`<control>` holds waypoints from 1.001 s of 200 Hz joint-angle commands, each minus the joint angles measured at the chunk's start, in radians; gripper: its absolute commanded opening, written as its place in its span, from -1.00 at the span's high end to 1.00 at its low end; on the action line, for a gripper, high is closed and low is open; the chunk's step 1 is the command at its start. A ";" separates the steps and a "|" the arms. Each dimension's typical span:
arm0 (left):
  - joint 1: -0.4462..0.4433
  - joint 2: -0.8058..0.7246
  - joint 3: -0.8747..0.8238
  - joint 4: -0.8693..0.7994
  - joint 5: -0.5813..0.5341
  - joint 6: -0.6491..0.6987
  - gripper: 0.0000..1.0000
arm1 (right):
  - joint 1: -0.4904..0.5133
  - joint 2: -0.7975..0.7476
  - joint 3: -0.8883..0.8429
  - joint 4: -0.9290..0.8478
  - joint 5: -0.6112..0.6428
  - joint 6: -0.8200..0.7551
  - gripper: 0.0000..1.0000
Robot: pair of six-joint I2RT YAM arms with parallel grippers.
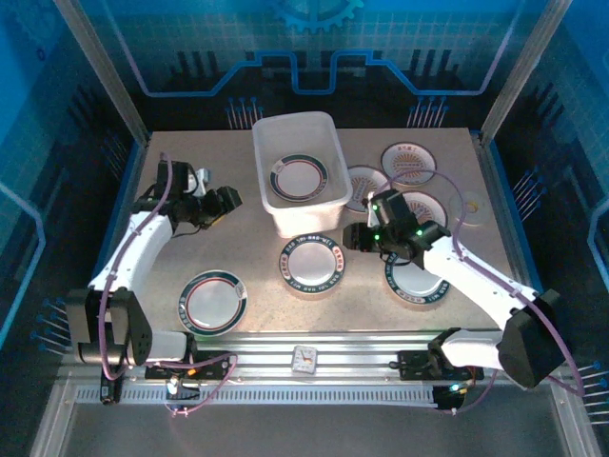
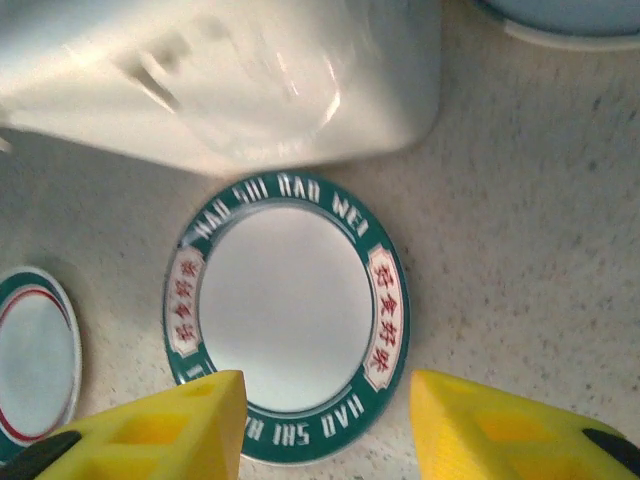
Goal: Place the plates into the plastic bin on the countertop
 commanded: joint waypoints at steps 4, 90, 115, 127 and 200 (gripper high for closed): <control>-0.009 -0.051 -0.045 0.040 -0.014 -0.032 -0.37 | -0.022 0.036 -0.058 0.084 -0.080 -0.025 0.07; -0.015 -0.040 -0.026 0.032 -0.022 -0.014 -0.37 | -0.059 0.311 -0.043 0.221 -0.155 -0.036 0.19; -0.015 -0.037 -0.025 0.030 -0.028 -0.010 -0.38 | -0.057 0.365 -0.024 0.213 -0.153 -0.040 0.19; -0.015 -0.036 -0.023 0.032 -0.029 -0.010 -0.38 | -0.057 0.381 -0.022 0.218 -0.157 -0.040 0.19; -0.020 -0.025 -0.008 0.026 -0.032 -0.011 -0.37 | -0.034 0.460 -0.007 0.250 -0.189 -0.036 0.28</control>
